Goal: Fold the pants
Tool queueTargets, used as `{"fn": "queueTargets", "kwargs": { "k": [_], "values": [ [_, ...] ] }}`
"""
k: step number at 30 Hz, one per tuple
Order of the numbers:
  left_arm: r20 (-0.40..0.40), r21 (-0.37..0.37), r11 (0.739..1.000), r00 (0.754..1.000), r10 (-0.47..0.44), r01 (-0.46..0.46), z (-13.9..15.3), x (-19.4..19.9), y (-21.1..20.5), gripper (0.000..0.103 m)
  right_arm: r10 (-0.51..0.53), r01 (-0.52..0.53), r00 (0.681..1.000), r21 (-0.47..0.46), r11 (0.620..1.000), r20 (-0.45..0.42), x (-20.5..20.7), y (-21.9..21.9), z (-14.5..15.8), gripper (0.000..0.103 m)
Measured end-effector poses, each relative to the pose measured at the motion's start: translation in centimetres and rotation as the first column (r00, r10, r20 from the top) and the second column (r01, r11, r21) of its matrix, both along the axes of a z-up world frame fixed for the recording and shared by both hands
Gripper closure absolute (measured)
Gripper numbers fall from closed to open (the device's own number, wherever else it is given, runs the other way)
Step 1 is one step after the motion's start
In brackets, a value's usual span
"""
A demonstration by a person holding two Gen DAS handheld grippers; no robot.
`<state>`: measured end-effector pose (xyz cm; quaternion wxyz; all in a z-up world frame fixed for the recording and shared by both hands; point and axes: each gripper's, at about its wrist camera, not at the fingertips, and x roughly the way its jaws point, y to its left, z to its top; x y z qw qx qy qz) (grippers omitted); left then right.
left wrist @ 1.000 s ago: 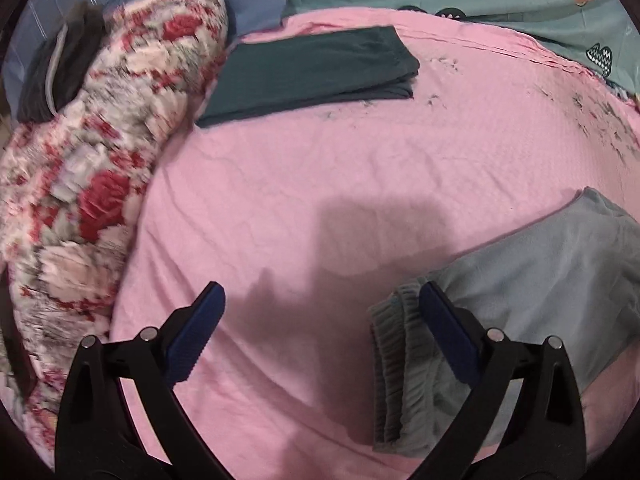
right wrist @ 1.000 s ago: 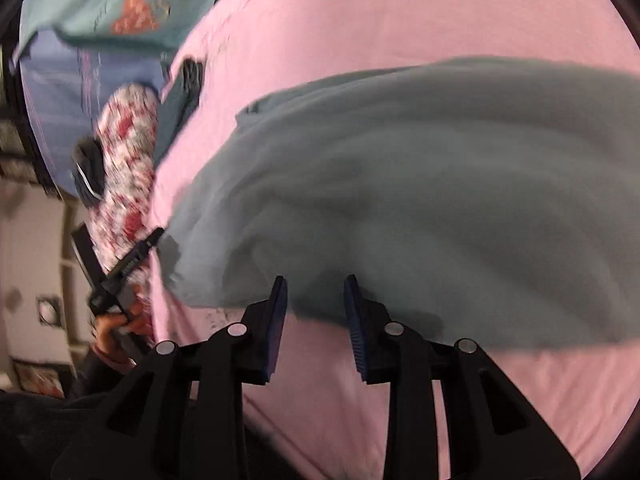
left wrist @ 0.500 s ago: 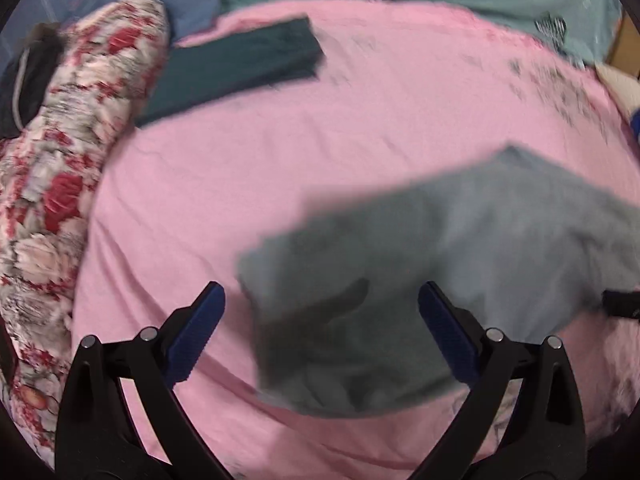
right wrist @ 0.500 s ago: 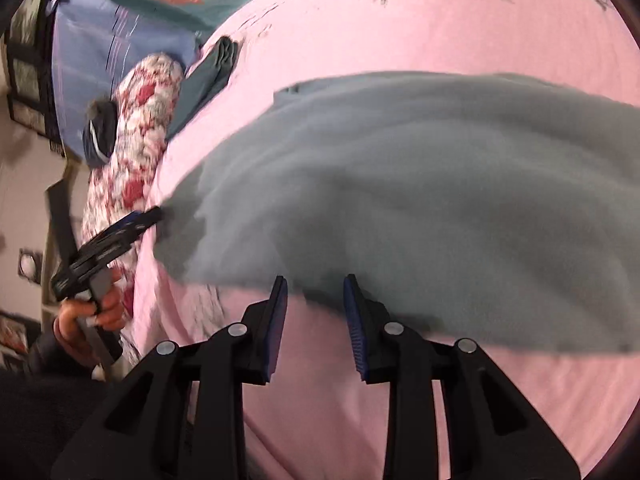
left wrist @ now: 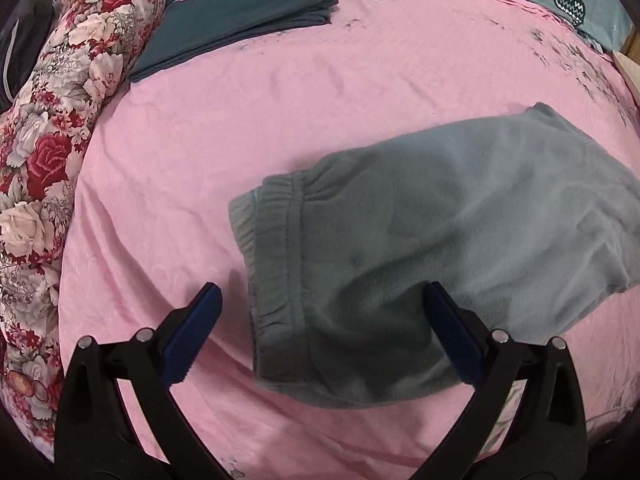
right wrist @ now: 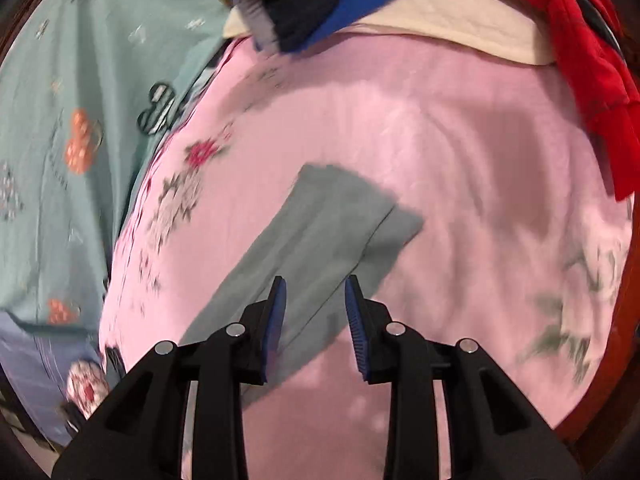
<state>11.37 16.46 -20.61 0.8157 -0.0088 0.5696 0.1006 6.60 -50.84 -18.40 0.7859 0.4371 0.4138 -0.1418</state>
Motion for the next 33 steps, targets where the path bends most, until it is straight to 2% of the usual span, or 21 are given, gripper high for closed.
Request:
{"fn": "queueTargets", "kwargs": {
  "k": [4, 6, 8, 11, 12, 13, 15, 17, 20, 24, 27, 28, 31, 33],
  "values": [
    [-0.011, 0.016, 1.000, 1.000, 0.016, -0.015, 0.1, -0.2, -0.1, 0.002, -0.009, 0.006, 0.997, -0.030, 1.000, -0.074, 1.9, 0.4, -2.1, 0.072],
    [-0.016, 0.029, 0.999, 1.000, 0.018, -0.017, 0.2, -0.2, -0.3, 0.002, -0.037, 0.034, 0.993, -0.030, 0.999, -0.110, 2.1, -0.9, -3.0, 0.072],
    [-0.021, 0.038, 0.999, 1.000, 0.015, -0.014, 0.3, -0.2, -0.4, 0.002, -0.062, 0.063, 0.993, 0.008, 0.998, -0.099, 2.4, -1.8, -3.8, 0.072],
    [-0.025, 0.038, 0.999, 1.000, 0.016, -0.015, 0.2, -0.2, -0.5, 0.002, -0.053, 0.053, 0.995, -0.003, 0.999, -0.081, 3.1, -1.7, -4.1, 0.072],
    [-0.027, 0.036, 0.999, 1.000, 0.016, -0.015, 0.2, -0.1, -0.4, 0.002, -0.042, 0.041, 0.996, -0.018, 0.999, -0.074, 3.4, -1.6, -3.9, 0.078],
    [-0.029, 0.035, 0.999, 0.999, 0.015, -0.013, 0.1, -0.1, -0.4, 0.002, -0.030, 0.027, 0.997, -0.039, 0.999, -0.074, 3.5, -1.5, -3.5, 0.093],
    [-0.034, 0.034, 0.999, 0.999, 0.007, -0.006, 0.1, 0.1, -0.2, 0.002, -0.015, 0.011, 0.999, -0.096, 0.995, -0.050, 3.5, -1.3, -2.0, 0.102],
    [-0.036, 0.033, 0.999, 0.999, -0.002, 0.003, 0.1, 0.2, -0.2, 0.002, -0.010, 0.007, 1.000, -0.150, 0.989, -0.019, 2.9, -1.2, -0.2, 0.102],
    [-0.037, 0.030, 1.000, 0.999, -0.007, 0.008, 0.0, 0.3, 0.0, 0.002, -0.015, 0.014, 1.000, -0.170, 0.985, -0.004, 1.8, -1.2, 0.9, 0.102],
    [-0.037, 0.021, 1.000, 0.999, -0.006, 0.007, -0.1, 0.2, 0.1, 0.002, -0.020, 0.003, 0.996, -0.198, 0.980, -0.083, 0.9, -0.8, -0.9, 0.102],
    [-0.042, 0.012, 1.000, 0.999, -0.020, 0.020, -0.2, 0.4, 0.3, 0.002, -0.028, 0.004, 0.991, -0.171, 0.985, -0.134, 0.6, -1.1, -3.5, 0.101],
    [-0.045, 0.008, 1.000, 0.999, -0.025, 0.025, -0.2, 0.5, 0.4, 0.002, -0.026, -0.001, 0.988, -0.174, 0.985, -0.151, 0.6, -1.1, -3.9, 0.096],
    [-0.053, 0.006, 0.999, 0.997, -0.048, 0.049, -0.1, 0.7, 0.6, 0.002, -0.034, 0.009, 0.988, -0.160, 0.987, -0.152, 0.0, -0.8, -2.7, 0.092],
    [-0.050, 0.020, 0.997, 0.996, -0.073, 0.075, -0.1, 0.7, 0.5, 0.002, -0.026, 0.010, 0.994, -0.145, 0.989, -0.108, -0.8, 0.1, -1.3, 0.088]
  ]
}}
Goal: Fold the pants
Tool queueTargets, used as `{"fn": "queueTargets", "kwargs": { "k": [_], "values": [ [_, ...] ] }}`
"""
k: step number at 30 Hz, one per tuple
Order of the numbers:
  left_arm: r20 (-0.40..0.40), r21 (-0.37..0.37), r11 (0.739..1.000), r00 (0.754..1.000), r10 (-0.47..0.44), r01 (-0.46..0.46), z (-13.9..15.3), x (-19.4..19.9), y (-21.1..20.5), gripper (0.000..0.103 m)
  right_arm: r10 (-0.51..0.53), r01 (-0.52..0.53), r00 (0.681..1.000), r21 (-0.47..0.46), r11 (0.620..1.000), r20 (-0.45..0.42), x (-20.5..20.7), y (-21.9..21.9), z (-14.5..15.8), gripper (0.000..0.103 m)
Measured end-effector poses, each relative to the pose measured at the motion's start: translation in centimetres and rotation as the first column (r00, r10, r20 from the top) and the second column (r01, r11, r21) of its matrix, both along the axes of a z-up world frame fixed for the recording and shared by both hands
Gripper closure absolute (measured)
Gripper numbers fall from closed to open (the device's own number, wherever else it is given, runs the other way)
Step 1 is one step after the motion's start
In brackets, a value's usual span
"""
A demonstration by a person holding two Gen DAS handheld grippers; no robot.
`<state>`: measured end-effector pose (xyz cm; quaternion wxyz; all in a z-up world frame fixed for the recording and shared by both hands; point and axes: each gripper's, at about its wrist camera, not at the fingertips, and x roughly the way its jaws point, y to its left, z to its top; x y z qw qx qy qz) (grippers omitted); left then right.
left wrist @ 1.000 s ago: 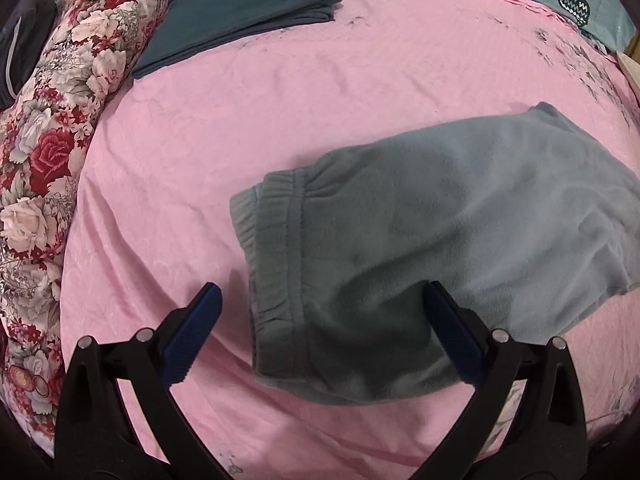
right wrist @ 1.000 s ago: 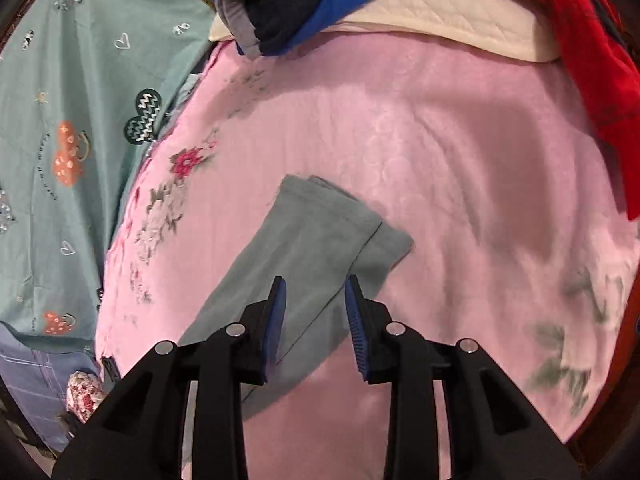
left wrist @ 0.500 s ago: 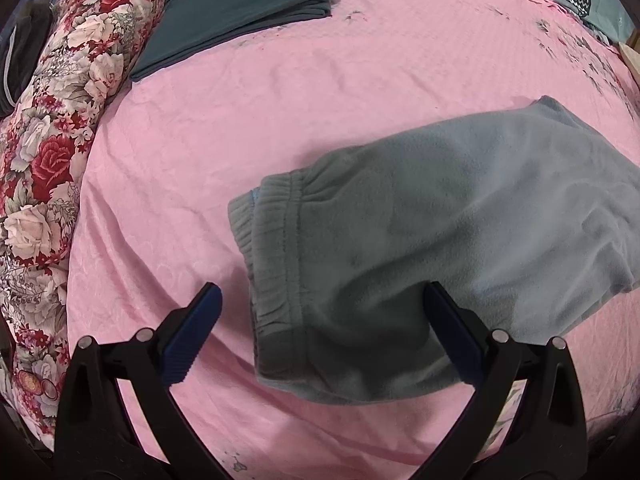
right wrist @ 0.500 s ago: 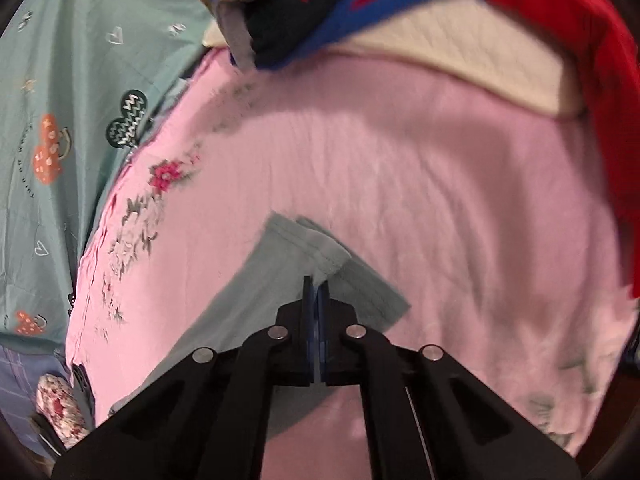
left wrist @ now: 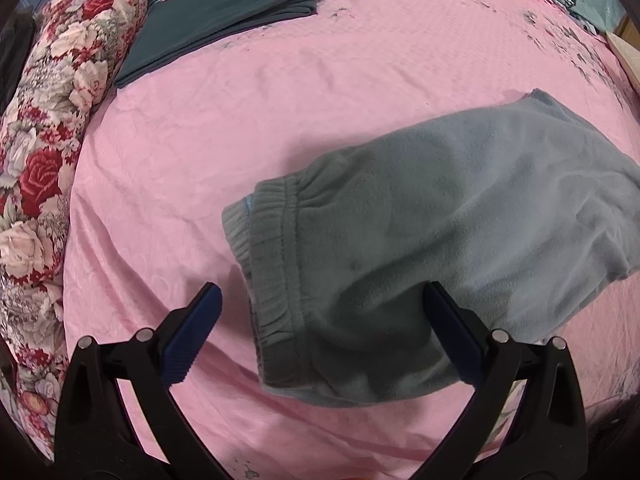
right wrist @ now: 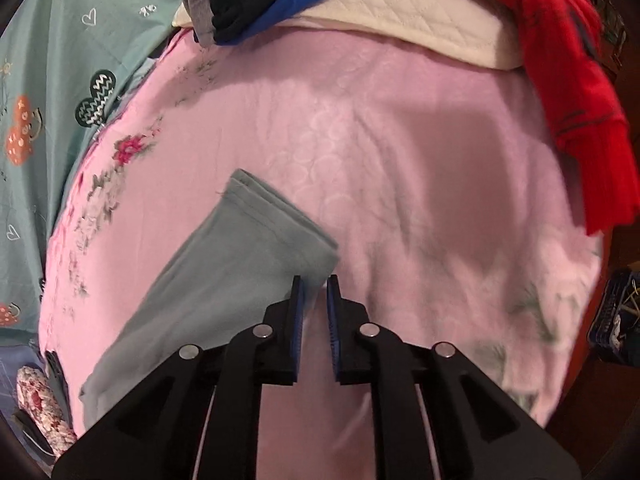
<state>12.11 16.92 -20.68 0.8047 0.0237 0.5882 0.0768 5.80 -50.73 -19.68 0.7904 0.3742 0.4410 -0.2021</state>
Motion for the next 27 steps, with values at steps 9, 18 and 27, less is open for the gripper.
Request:
{"fn": "queueTargets", "kwargs": {
  "k": [9, 18, 27],
  "values": [
    [0.021, 0.030, 0.989, 0.989, -0.145, 0.144, -0.2, 0.6, 0.0, 0.002, 0.623, -0.620, 0.778, -0.061, 0.782, 0.086, 2.2, 19.7, 2.7, 0.081],
    [0.097, -0.027, 0.976, 0.972, -0.214, 0.217, 3.6, 1.1, 2.6, 0.002, 0.980, -0.876, 0.139, -0.479, 0.053, -0.146, 0.6, 42.9, 3.7, 0.080],
    [0.207, -0.083, 0.993, 0.973, 0.104, -0.088, 7.0, -2.2, 12.5, 0.002, 0.949, -0.695, -0.220, -0.647, -0.315, -0.226, -4.2, 59.5, 2.2, 0.056]
  ]
}}
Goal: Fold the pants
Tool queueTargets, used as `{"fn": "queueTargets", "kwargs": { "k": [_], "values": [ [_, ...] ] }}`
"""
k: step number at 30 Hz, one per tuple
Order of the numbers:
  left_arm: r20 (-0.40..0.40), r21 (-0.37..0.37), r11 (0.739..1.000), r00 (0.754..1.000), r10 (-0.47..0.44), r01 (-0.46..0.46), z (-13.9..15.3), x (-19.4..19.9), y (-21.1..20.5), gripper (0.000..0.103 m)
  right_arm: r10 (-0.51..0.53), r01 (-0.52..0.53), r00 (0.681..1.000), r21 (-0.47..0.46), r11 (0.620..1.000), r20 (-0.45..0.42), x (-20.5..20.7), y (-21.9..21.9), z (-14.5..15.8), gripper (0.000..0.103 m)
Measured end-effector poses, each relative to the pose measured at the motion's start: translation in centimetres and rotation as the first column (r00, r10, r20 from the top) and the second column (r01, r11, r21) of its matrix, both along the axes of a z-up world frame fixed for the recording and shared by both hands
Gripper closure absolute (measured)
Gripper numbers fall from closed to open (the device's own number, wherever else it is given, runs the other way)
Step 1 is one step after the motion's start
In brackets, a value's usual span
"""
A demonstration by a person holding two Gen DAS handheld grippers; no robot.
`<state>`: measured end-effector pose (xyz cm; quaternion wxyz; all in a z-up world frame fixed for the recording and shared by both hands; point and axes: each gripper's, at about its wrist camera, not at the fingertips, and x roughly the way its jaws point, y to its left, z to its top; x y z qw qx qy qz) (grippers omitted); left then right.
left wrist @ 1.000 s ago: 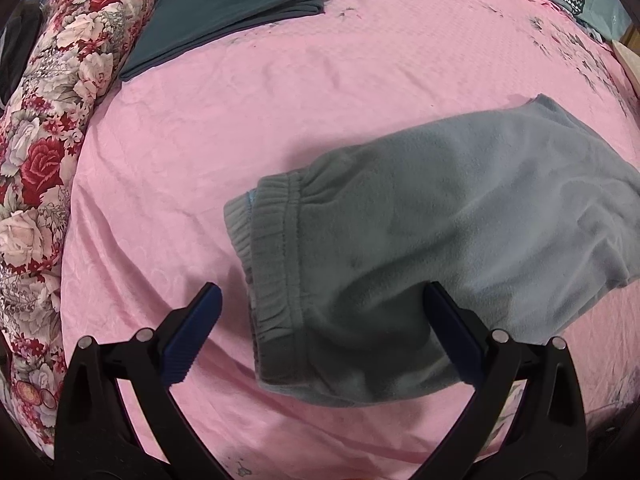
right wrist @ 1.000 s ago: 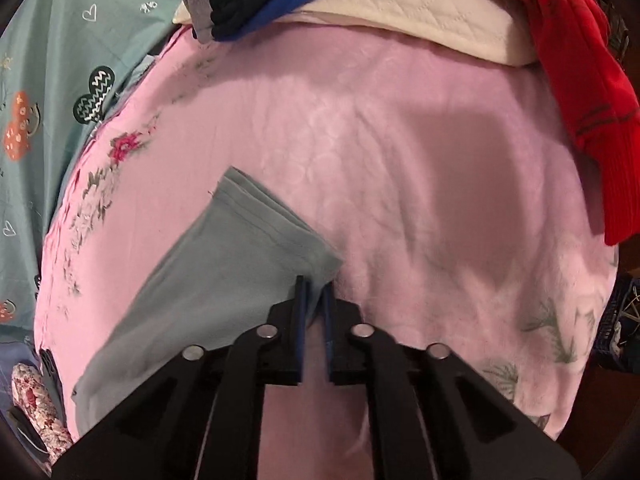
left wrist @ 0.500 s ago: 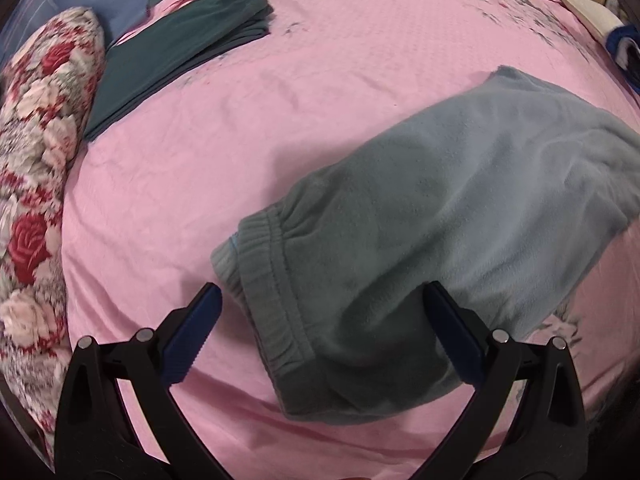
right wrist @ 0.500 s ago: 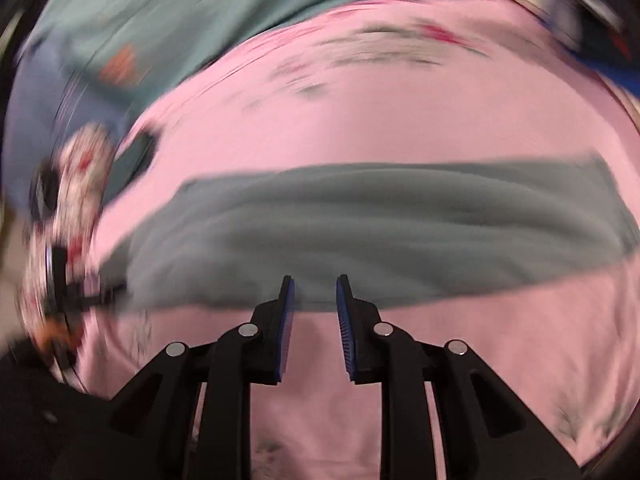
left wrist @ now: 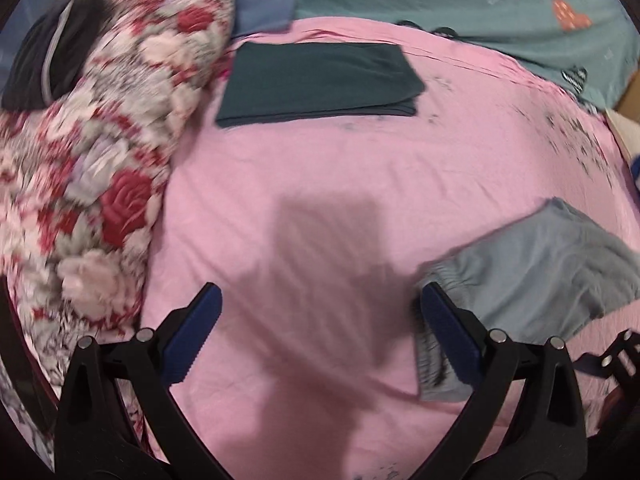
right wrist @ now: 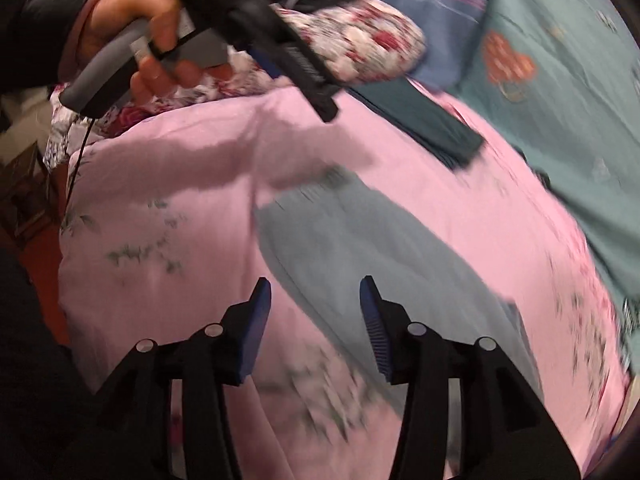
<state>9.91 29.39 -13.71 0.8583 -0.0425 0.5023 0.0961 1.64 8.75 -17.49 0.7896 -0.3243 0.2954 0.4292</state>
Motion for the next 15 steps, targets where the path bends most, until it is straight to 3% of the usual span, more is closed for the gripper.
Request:
{"fn": "queueTargets", "kwargs": {
  "k": [3, 6, 9, 12, 15],
  "values": [
    [0.003, -0.010, 1.000, 1.000, 0.020, -0.020, -0.3, -1.2, 1.3, 0.002, 0.054, -0.049, 0.997, -0.084, 0.995, 0.062, -0.7, 3.7, -1.8, 0.056],
    [-0.001, -0.047, 0.998, 0.999, 0.034, -0.034, -1.0, -2.1, 2.1, 0.002, 0.075, -0.065, 0.995, -0.141, 0.988, 0.066, -0.3, 5.8, -3.7, 0.056],
    [-0.002, -0.109, 0.993, 0.999, 0.042, -0.042, -1.6, -2.8, 2.5, 0.002, 0.055, -0.045, 0.995, -0.133, 0.990, 0.079, 0.4, 7.3, -4.0, 0.056],
    [0.005, -0.224, 0.974, 1.000, 0.020, -0.019, -1.8, -2.3, 2.6, 0.002, -0.004, 0.004, 1.000, -0.114, 0.993, 0.008, 1.8, 8.6, -3.8, 0.057],
    [0.016, -0.348, 0.937, 1.000, -0.025, 0.029, -2.1, -1.2, 2.1, 0.002, -0.079, 0.070, 0.991, -0.081, 0.994, -0.112, 3.1, 8.4, -3.7, 0.071]
  ]
}}
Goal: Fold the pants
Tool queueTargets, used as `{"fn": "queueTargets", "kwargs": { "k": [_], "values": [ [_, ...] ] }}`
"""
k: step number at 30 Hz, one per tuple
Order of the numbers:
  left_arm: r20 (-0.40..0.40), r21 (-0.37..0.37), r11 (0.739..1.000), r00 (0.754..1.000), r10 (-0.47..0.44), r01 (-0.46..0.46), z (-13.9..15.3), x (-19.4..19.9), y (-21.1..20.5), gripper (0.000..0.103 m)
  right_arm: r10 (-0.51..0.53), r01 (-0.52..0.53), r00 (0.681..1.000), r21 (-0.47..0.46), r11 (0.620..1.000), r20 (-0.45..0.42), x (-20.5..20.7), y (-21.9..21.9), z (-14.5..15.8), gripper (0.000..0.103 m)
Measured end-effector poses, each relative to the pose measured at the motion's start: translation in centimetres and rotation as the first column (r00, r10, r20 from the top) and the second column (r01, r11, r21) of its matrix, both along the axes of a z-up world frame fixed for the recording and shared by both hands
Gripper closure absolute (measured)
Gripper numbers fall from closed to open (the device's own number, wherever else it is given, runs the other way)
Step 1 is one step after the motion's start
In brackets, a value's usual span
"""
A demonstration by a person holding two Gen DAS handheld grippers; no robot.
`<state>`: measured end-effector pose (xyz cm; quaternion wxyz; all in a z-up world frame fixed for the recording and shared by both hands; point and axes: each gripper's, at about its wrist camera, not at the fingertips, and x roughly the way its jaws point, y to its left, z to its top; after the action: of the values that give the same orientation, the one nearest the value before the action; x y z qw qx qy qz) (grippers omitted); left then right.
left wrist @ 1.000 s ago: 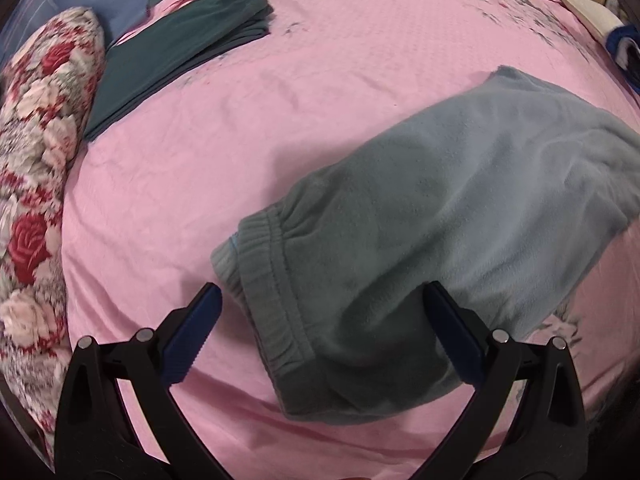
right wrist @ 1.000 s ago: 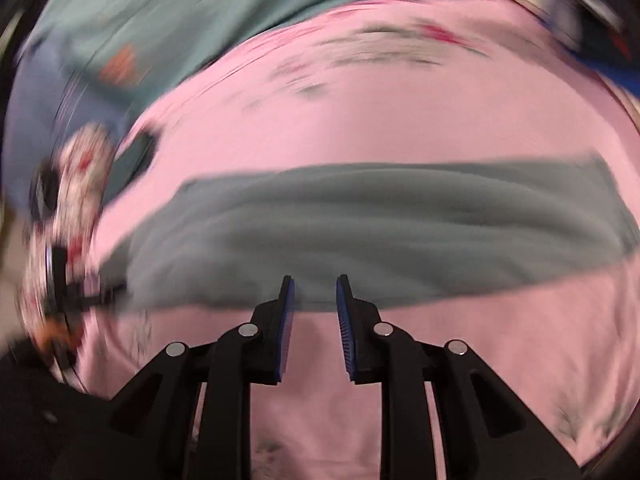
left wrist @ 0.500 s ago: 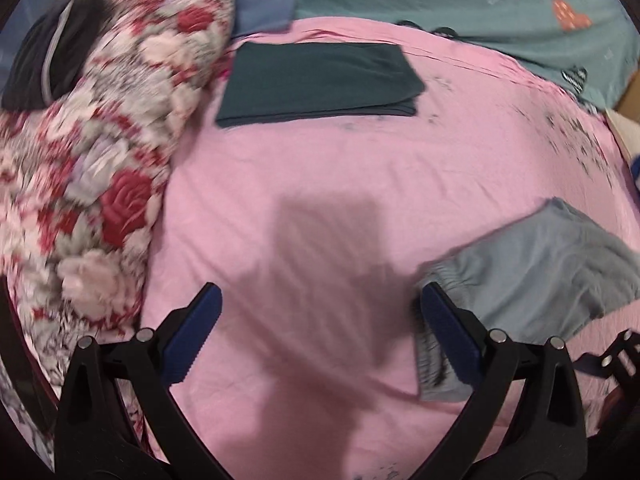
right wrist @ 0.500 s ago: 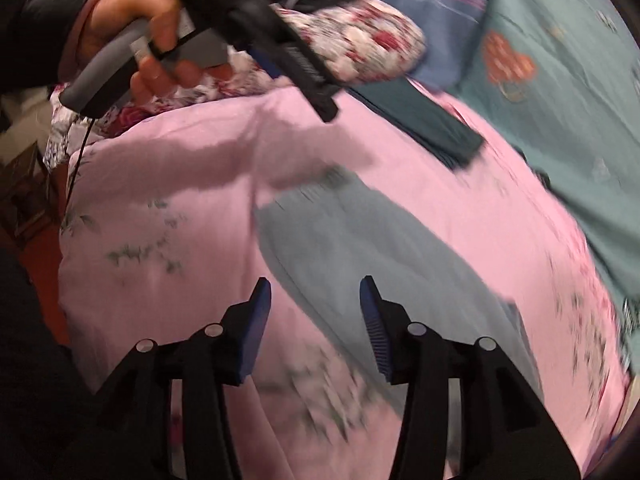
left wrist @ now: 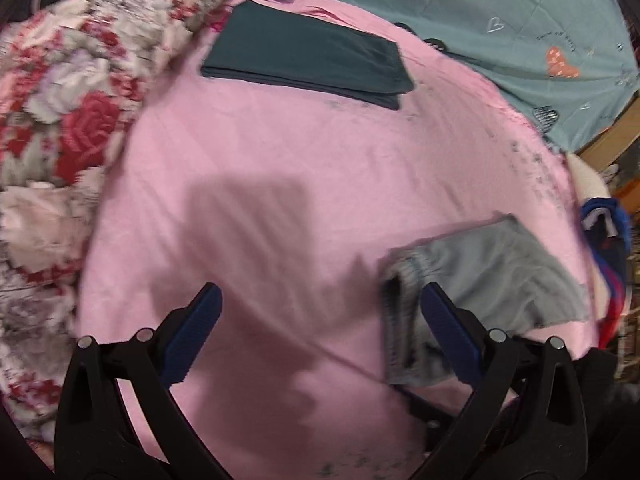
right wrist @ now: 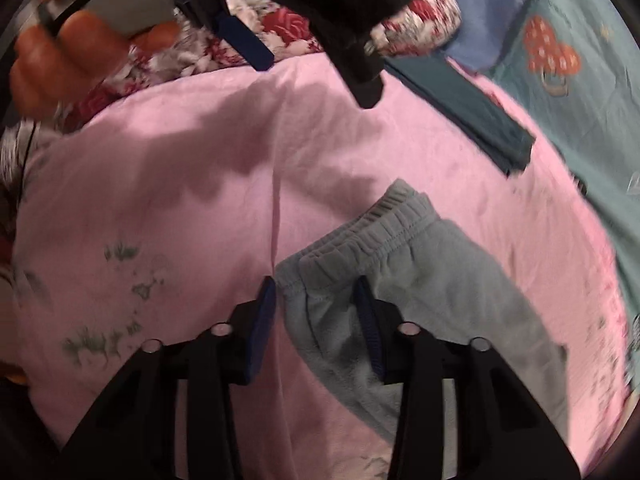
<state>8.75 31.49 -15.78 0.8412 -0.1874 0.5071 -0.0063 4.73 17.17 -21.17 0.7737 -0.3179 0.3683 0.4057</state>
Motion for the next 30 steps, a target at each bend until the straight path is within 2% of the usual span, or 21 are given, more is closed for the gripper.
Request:
{"fn": "queueTargets", "kwargs": {
  "k": [2, 4, 6, 7, 8, 9, 10, 12, 13, 14, 15, 16, 18, 20, 21, 22, 25, 28, 30],
  "values": [
    [-0.015, -0.095, 0.995, 0.999, -0.043, 0.041, -0.7, 1.2, -0.7, 0.002, -0.025, 0.025, 0.999, 0.012, 1.000, -0.036, 0.3, -0.1, 0.1, 0.077],
    [-0.032, -0.188, 0.979, 0.995, -0.090, 0.082, -1.6, 2.2, -1.6, 0.004, -0.051, 0.053, 0.996, 0.024, 0.998, -0.070, 0.4, -0.2, 0.1, 0.087],
    [-0.051, -0.241, 0.963, 0.990, -0.134, 0.118, -2.6, 3.1, -2.6, 0.004, -0.101, 0.109, 0.988, 0.057, 0.992, -0.119, 0.7, -0.7, 0.8, 0.090],
    [-0.066, -0.256, 0.957, 0.985, -0.158, 0.137, -3.1, 3.6, -3.0, 0.009, -0.126, 0.139, 0.981, 0.075, 0.988, -0.147, 0.9, -0.9, 1.1, 0.091],
    [-0.080, -0.269, 0.950, 0.979, -0.185, 0.158, -3.6, 4.0, -3.6, 0.014, -0.152, 0.171, 0.972, 0.096, 0.981, -0.177, 1.2, -1.2, 1.5, 0.091],
    [-0.095, -0.280, 0.944, 0.973, -0.211, 0.177, -4.2, 4.2, -4.1, 0.026, -0.166, 0.188, 0.968, 0.105, 0.977, -0.187, 1.4, -1.4, 1.7, 0.091],
    [-0.113, -0.290, 0.938, 0.967, -0.229, 0.188, -4.9, 4.6, -4.5, 0.046, -0.174, 0.196, 0.967, 0.107, 0.975, -0.185, 1.5, -1.5, 1.8, 0.091],
    [-0.135, -0.280, 0.940, 0.962, -0.239, 0.194, -5.7, 5.3, -5.1, 0.057, -0.181, 0.196, 0.972, 0.092, 0.976, -0.152, 1.2, -1.4, 1.7, 0.091],
    [-0.139, -0.278, 0.939, 0.959, -0.248, 0.202, -5.8, 5.5, -5.3, 0.069, -0.184, 0.195, 0.973, 0.077, 0.978, -0.138, 1.1, -1.3, 1.5, 0.087],
    [-0.145, -0.293, 0.934, 0.957, -0.253, 0.203, -6.0, 5.8, -5.3, 0.073, -0.184, 0.192, 0.976, 0.059, 0.980, -0.120, 0.9, -1.1, 1.2, 0.083],
    [-0.148, -0.309, 0.931, 0.957, -0.248, 0.194, -6.2, 5.8, -5.3, 0.074, -0.183, 0.188, 0.977, 0.043, 0.981, -0.112, 0.8, -0.8, 0.9, 0.078],
    [-0.152, -0.317, 0.929, 0.957, -0.247, 0.189, -6.2, 5.9, -5.3, 0.077, -0.179, 0.182, 0.979, 0.024, 0.983, -0.098, 0.6, -0.3, 0.5, 0.068],
    [-0.148, -0.321, 0.927, 0.956, -0.252, 0.195, -6.1, 6.0, -5.4, 0.079, -0.164, 0.165, 0.985, 0.007, 0.986, -0.051, -0.1, 0.2, 0.0, 0.063],
    [-0.138, -0.322, 0.926, 0.958, -0.252, 0.197, -5.8, 5.9, -5.3, 0.082, -0.155, 0.155, 0.988, 0.017, 0.988, -0.028, -0.5, 0.8, -0.2, 0.076],
    [-0.133, -0.315, 0.928, 0.958, -0.252, 0.200, -5.6, 5.9, -5.3, 0.083, -0.162, 0.163, 0.986, 0.015, 0.986, -0.042, -0.4, 1.0, -0.1, 0.086],
    [-0.127, -0.304, 0.930, 0.959, -0.254, 0.206, -5.3, 5.9, -5.2, 0.084, -0.171, 0.171, 0.984, 0.010, 0.985, -0.041, -0.2, 1.1, 0.2, 0.091],
    [-0.087, -0.274, 0.936, 0.964, -0.252, 0.220, -3.6, 5.7, -4.4, 0.085, -0.183, 0.184, 0.982, 0.033, 0.982, -0.034, -0.3, 1.6, 2.1, 0.094],
    [-0.041, -0.263, 0.940, 0.971, -0.234, 0.216, -1.5, 5.6, -2.9, 0.085, -0.202, 0.206, 0.978, 0.109, 0.973, -0.046, 0.2, 2.4, 5.0, 0.095],
    [-0.031, -0.222, 0.951, 0.973, -0.229, 0.216, -0.8, 5.5, -2.0, 0.085, -0.199, 0.208, 0.977, 0.154, 0.966, -0.072, 0.7, 3.5, 6.3, 0.095]
  ]
}}
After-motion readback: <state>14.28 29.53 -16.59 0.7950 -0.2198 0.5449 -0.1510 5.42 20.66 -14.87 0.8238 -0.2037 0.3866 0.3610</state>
